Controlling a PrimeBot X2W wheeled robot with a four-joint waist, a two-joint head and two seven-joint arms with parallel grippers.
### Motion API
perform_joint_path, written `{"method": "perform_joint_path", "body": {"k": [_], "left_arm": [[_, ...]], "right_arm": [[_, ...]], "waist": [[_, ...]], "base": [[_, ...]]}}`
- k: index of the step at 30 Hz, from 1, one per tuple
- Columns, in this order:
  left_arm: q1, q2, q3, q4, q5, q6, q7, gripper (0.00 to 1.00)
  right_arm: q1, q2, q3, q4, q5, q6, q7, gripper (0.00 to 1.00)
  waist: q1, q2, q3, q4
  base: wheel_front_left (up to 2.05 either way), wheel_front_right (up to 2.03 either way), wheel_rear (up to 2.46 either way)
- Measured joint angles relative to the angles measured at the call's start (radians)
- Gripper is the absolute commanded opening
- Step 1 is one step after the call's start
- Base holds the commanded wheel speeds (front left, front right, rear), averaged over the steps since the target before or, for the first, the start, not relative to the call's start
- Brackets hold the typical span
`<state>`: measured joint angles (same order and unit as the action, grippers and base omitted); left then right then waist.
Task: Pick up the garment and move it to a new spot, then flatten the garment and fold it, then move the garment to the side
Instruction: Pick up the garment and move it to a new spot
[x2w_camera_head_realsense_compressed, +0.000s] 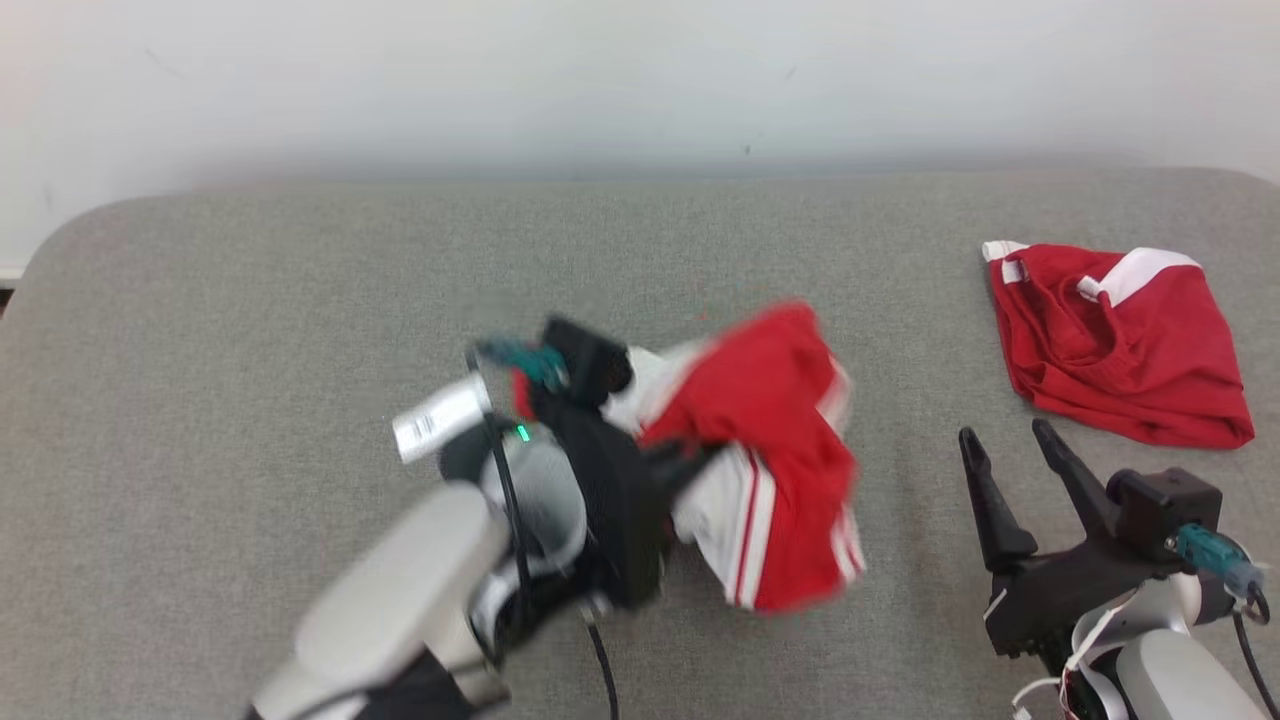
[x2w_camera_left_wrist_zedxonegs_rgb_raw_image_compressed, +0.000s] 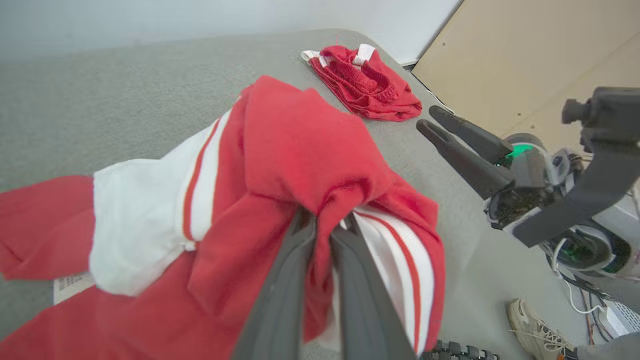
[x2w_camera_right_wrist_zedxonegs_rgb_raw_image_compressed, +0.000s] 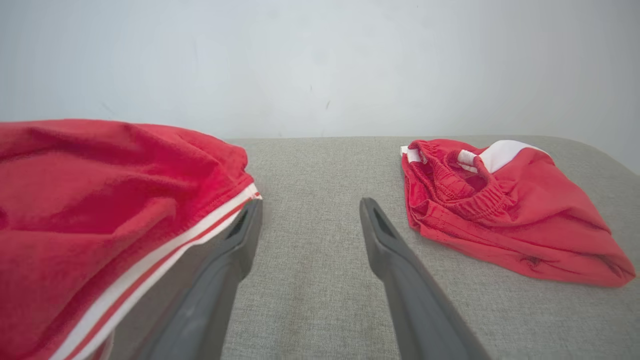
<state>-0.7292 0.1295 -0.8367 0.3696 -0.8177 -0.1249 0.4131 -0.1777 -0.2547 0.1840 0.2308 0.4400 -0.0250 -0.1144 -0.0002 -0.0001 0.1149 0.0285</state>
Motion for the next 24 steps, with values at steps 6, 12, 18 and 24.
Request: {"method": "perform_joint_path", "body": {"k": [6,12,18,24], "left_arm": [[0.126,-0.024,-0.02,0.009,-0.002,0.0,-0.055,0.0],[0.221,-0.04,-0.071,0.085,0.023,0.002,-0.102,0.0],[0.259,-0.063,-0.085,0.124,0.033,0.013,-0.152,1.0],[0.251,-0.064,-0.055,0.122,0.035,0.031,-0.212,1.0]], "right_arm": [[0.007,0.0,-0.003,0.0,0.002,0.0,-0.006,1.0],[0.007,0.002,0.005,0.001,0.007,0.001,-0.009,1.0],[0.007,0.004,0.011,0.002,0.007,0.008,-0.009,1.0],[0.016,0.004,0.003,0.015,0.017,0.007,-0.01,1.0]], "waist": [[0.0001,0.0,-0.01,-0.001],[0.0002,0.0,-0.019,0.004],[0.0002,0.0,-0.024,0.008],[0.0002,0.0,-0.034,0.022]], "base": [[0.0,0.0,0.0],[0.0,0.0,0.0],[0.0,0.0,0.0],[0.0,0.0,0.0]]}}
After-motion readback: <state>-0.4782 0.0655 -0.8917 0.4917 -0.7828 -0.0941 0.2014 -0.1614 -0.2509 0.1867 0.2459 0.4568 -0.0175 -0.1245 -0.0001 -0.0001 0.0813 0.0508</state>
